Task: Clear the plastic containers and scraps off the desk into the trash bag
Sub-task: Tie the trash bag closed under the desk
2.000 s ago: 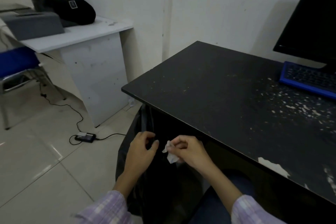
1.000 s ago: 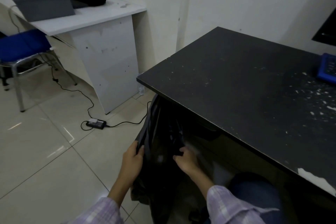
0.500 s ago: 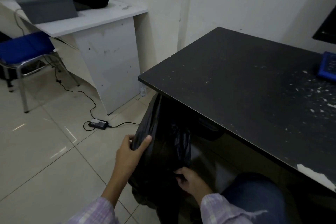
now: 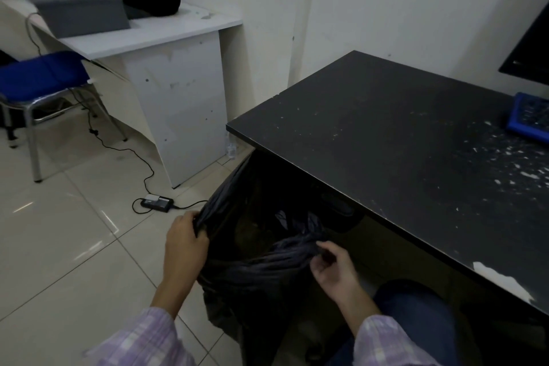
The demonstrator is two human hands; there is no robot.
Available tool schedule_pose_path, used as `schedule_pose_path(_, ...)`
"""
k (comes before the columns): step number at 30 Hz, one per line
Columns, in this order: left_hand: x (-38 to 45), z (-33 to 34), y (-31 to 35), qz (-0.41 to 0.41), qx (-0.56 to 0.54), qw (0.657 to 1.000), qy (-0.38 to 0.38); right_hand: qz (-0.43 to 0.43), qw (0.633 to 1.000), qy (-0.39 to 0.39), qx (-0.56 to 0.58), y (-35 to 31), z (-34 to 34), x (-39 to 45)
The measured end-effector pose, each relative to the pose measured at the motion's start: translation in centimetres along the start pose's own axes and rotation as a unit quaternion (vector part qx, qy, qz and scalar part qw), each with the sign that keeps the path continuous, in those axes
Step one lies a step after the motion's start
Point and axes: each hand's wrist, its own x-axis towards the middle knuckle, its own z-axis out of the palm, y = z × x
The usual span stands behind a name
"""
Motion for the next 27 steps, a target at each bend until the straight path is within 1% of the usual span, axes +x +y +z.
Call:
schedule_pose_path(2, 0.4, -0.4, 0.2, -0.006, -0.029, 0.999, 0.012, -0.009, 1.0, -0.004, 0.01, -1.1, 0.0, -0.2)
schedule_pose_path(4, 0.7, -0.8, 0.6, -0.03, -0.075, 0.997, 0.017, -0.031, 0.999, 0.001, 0.018, -2.2, -0.1, -0.2)
schedule_pose_path(7, 0.8, -0.9, 1.1, -0.043, -0.102, 0.994, -0.005, -0.048, 0.998, 0.012, 0.042, -3.4, -0.7, -0.2)
schedule_pose_path(9, 1.1, -0.6, 1.5, -0.048, -0.099, 0.993, -0.044, -0.046, 0.999, -0.001, -0.011, -4.0, -0.9, -0.3)
schedule_pose_path(11, 1.4, -0.2, 2.1, -0.066, -0.11, 0.988, -0.084, -0.03, 0.99, -0.01, -0.137, -4.1, -0.9, -0.4)
schedule_pose_path(12, 1.7, 0.1, 2.4, -0.08, -0.115, 0.985, -0.101, -0.023, 0.978, -0.001, -0.207, -4.1, -0.9, -0.4)
schedule_pose_path(14, 2.1, 0.5, 2.9, -0.114, -0.124, 0.978, -0.126, -0.035, 0.955, 0.017, -0.292, -4.3, -1.0, -0.4)
schedule_pose_path(17, 2.6, 0.9, 3.0, -0.135, -0.147, 0.971, -0.134, -0.116, 0.938, 0.038, -0.325, -5.1, -0.7, -1.1)
schedule_pose_path(18, 2.7, 1.1, 3.0, -0.128, -0.158, 0.971, -0.127, -0.154, 0.926, 0.065, -0.339, -5.4, -0.5, -1.3)
schedule_pose_path(19, 2.6, 1.1, 3.0, -0.113, -0.17, 0.972, -0.116, -0.196, 0.902, 0.101, -0.372, -5.7, -0.2, -1.9)
schedule_pose_path(20, 2.4, 1.1, 3.0, -0.091, -0.183, 0.974, -0.101, -0.238, 0.869, 0.126, -0.415, -6.0, 0.0, -2.3)
schedule_pose_path(21, 2.1, 1.0, 3.1, -0.066, -0.197, 0.975, -0.083, -0.277, 0.841, 0.129, -0.447, -6.1, 0.3, -2.9)
schedule_pose_path(23, 1.6, 0.9, 3.2, -0.009, -0.224, 0.973, -0.051, -0.321, 0.818, 0.08, -0.471, -5.8, 0.3, -3.9)
schedule_pose_path(27, 1.5, 1.1, 3.8, 0.1, -0.251, 0.963, -0.015, -0.372, 0.806, -0.079, -0.454, -4.9, 1.8, -5.1)
